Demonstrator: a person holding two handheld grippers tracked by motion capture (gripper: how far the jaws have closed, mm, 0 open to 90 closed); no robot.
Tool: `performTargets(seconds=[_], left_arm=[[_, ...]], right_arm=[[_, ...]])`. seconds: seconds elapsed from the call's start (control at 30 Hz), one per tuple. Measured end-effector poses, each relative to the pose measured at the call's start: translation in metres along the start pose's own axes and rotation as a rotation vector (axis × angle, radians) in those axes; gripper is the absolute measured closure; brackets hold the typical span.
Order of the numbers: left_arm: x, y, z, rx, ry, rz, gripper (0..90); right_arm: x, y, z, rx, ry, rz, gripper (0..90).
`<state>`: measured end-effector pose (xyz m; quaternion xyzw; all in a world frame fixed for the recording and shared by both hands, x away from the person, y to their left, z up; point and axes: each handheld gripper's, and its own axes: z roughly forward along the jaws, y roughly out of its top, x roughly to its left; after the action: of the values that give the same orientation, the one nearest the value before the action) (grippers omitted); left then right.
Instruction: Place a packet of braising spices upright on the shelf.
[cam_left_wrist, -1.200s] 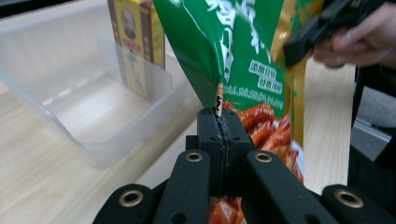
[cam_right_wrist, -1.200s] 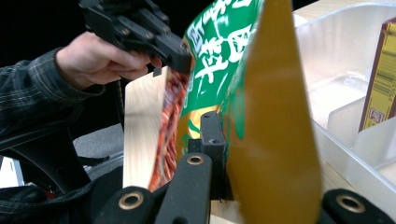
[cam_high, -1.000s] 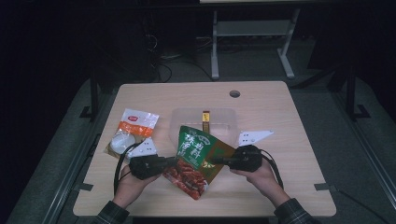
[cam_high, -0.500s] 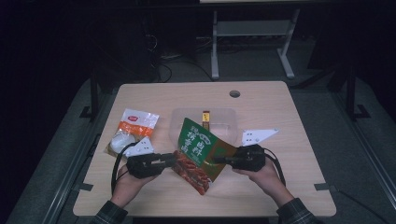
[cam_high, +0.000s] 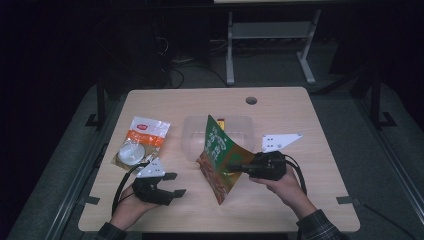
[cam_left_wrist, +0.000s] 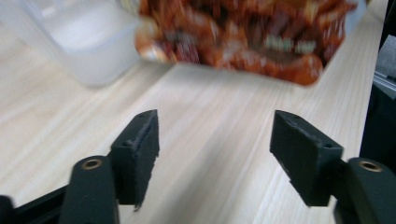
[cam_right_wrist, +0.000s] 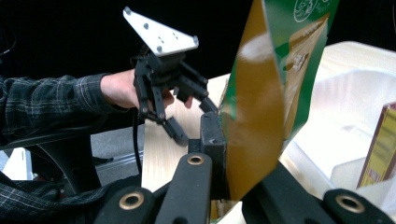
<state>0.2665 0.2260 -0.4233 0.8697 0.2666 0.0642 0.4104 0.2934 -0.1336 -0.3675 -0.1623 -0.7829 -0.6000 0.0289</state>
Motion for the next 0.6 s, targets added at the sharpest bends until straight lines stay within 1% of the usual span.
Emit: performTargets(seconds=[0.03,0.07,0.17,0.2,0.23,0.27,0.3,0.33,0.37,0.4,0.43,0.47,0.5,0.53,0.6], left_arm=[[0.0,-0.002,0.001,-0.002,-0.004,-0.004,30.0],[0.0,-0.004,0.001,0.008,-0.006,-0.006,27.6],[0.001,-0.006,0.003,0.021,-0.007,-0.008,25.5],[0.001,-0.006,0.005,0.025,-0.008,-0.008,23.2],[0.002,-0.006,0.005,0.03,-0.008,-0.006,23.2],[0.002,-0.007,0.007,0.032,-0.007,0.0,21.7],[0.002,-0.007,0.007,0.034,-0.007,0.002,21.7],[0.002,-0.008,0.009,0.03,-0.01,-0.002,20.7],[0.002,-0.008,0.009,0.031,-0.011,-0.004,20.7],[0.002,-0.008,0.01,0.032,-0.012,0.0,20.0],[0.002,-0.008,0.01,0.032,-0.012,0.0,20.0],[0.003,-0.008,0.011,0.032,-0.011,0.0,19.8],[0.003,-0.009,0.011,0.031,-0.01,0.001,19.8],[0.004,-0.009,0.012,0.037,-0.007,0.009,19.8],[0.004,-0.009,0.013,0.043,-0.006,0.006,19.8]], right_arm=[[0.001,0.002,0.0,-0.001,0.004,-0.01,90.0],[0.003,0.006,0.0,-0.004,0.01,-0.024,90.0],[0.005,0.012,0.0,-0.008,0.014,-0.033,90.0],[0.007,0.017,0.0,-0.01,0.02,-0.046,90.0],[0.007,0.017,0.0,-0.01,0.02,-0.046,90.0],[0.008,0.023,0.0,-0.005,0.021,-0.063,90.0],[0.008,0.023,0.0,-0.005,0.021,-0.063,90.0],[0.009,0.028,0.001,0.0,0.029,-0.078,90.0],[0.009,0.028,0.001,0.0,0.029,-0.078,90.0],[0.01,0.034,0.0,0.002,0.038,-0.094,90.0],[0.01,0.034,0.0,0.002,0.038,-0.094,90.0],[0.01,0.041,0.0,0.003,0.034,-0.108,90.0],[0.01,0.041,0.0,0.003,0.034,-0.108,90.0],[0.01,0.043,0.0,0.005,0.033,-0.113,90.0],[0.008,0.05,0.002,0.012,0.015,-0.124,90.0]])
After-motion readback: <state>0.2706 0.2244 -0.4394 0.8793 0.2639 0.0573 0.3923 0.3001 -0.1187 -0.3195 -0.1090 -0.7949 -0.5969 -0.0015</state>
